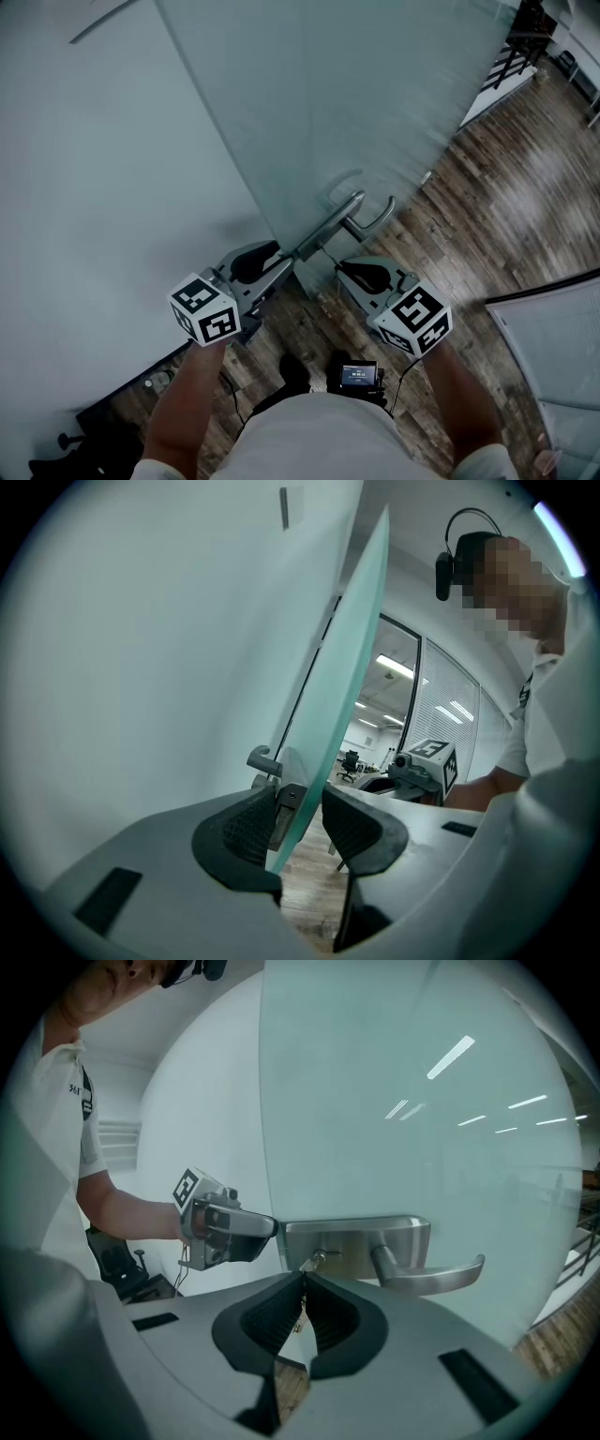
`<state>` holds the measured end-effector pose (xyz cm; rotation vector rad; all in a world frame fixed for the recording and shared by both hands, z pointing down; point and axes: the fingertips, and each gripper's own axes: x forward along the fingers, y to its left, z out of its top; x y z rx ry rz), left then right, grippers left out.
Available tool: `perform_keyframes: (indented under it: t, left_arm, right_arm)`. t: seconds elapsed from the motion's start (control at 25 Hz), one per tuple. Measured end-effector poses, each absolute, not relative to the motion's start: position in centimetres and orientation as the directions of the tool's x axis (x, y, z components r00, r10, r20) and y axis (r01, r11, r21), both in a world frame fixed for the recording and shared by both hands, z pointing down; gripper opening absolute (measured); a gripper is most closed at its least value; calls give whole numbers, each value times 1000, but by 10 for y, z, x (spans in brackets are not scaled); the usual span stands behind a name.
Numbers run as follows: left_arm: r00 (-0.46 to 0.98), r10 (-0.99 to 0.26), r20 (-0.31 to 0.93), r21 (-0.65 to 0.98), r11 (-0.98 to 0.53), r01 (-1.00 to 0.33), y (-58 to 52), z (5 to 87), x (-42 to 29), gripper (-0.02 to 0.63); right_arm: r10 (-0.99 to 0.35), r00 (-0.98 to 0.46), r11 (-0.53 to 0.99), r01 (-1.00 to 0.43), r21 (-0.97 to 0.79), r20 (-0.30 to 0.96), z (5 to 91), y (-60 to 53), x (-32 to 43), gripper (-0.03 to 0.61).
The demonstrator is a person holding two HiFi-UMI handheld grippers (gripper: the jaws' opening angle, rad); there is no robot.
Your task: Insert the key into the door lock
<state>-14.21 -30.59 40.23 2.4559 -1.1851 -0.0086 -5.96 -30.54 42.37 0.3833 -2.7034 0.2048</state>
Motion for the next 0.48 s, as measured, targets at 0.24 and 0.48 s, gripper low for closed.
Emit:
perform_keyframes:
  t: [0.24,0.48]
  left_arm:
    - [638,-753,160,369,-553,-747,-303,399,-142,150]
    - [631,-761,151,368,-549,-751,-303,397,-143,150]
  right_arm:
    - [-217,-892,956,-277,-100,396,421,-304,-59,17]
    - [-202,-899,963,-254,-88,388,423,-305,-60,17]
